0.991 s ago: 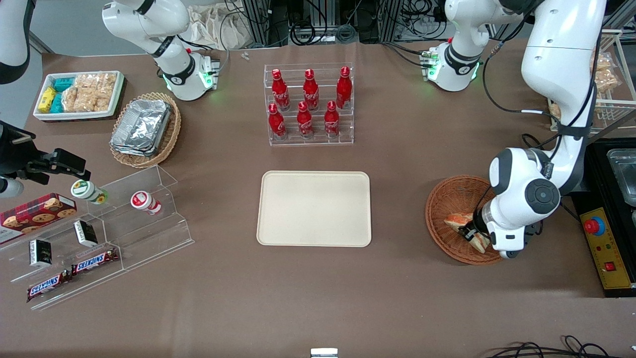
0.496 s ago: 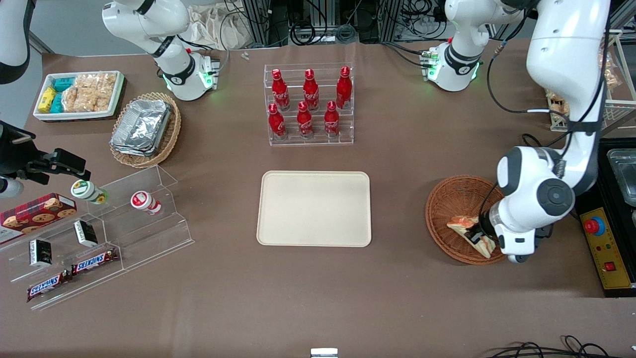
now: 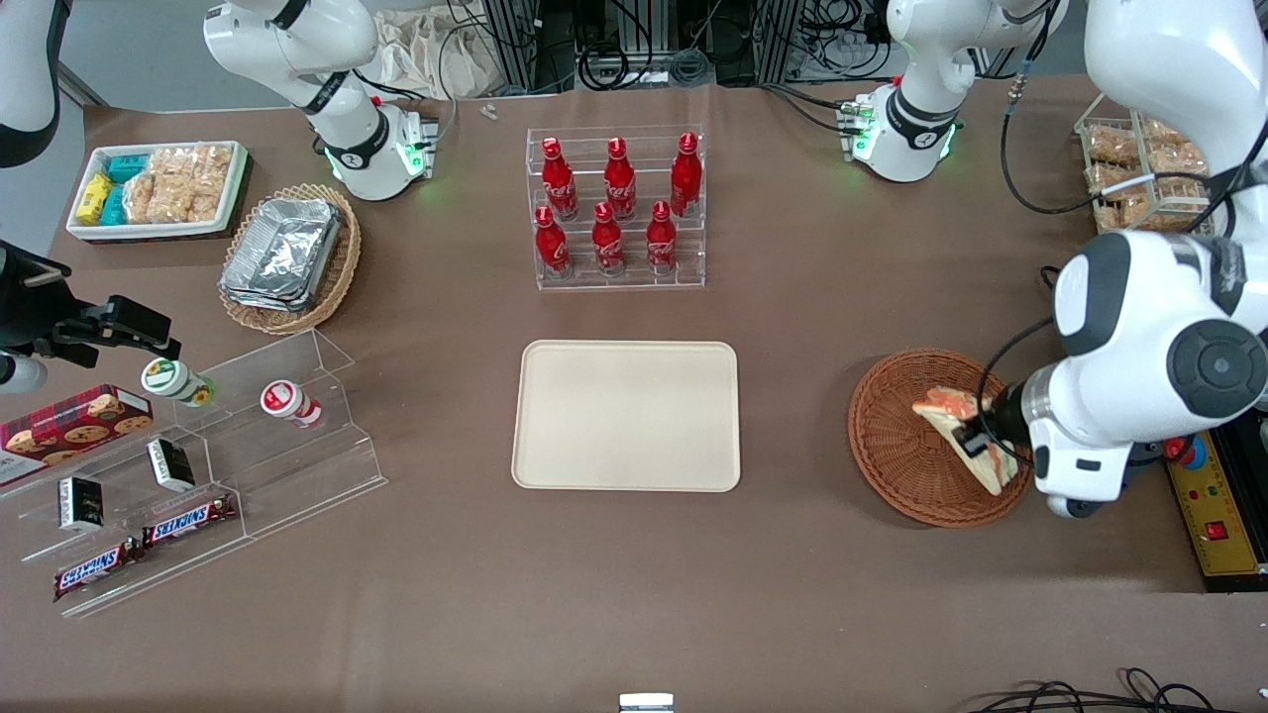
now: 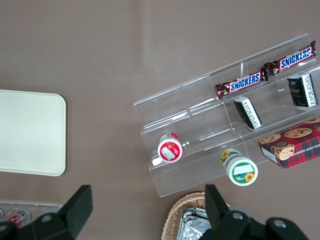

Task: Place sandwich from basket to tray
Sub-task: 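Lift the sandwich and carry it with the left gripper to the tray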

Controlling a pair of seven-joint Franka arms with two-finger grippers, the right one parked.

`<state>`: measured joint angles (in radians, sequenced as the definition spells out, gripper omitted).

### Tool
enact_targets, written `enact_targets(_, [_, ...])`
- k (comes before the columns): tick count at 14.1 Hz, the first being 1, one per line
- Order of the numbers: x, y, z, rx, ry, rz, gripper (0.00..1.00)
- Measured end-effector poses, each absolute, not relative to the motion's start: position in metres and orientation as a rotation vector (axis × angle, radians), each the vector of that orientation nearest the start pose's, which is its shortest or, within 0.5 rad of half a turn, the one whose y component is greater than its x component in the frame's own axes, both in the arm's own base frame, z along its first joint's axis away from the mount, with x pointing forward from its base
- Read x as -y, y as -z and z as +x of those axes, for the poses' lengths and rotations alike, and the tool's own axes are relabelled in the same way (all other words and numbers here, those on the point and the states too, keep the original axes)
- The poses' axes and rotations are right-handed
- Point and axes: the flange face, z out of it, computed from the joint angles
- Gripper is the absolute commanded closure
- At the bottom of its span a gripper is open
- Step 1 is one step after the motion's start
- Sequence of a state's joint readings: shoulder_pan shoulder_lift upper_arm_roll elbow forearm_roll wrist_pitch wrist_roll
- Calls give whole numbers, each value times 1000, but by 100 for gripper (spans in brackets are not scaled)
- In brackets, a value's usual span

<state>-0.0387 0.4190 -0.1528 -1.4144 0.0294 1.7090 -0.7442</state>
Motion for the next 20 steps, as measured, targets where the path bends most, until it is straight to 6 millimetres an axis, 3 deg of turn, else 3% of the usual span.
enact_targets(3, [158,-472,647,693,-195,-3066,100])
enact_targets(7, [246,-460,627,573,-185,-3135,100])
enact_targets(11, [313,-404,610,581,-162,-3164,100])
enact_targets(15, [348,-337,601,531,-174,-3201,100])
enact_targets(20, [390,-293,584,443,-191,-3227,100])
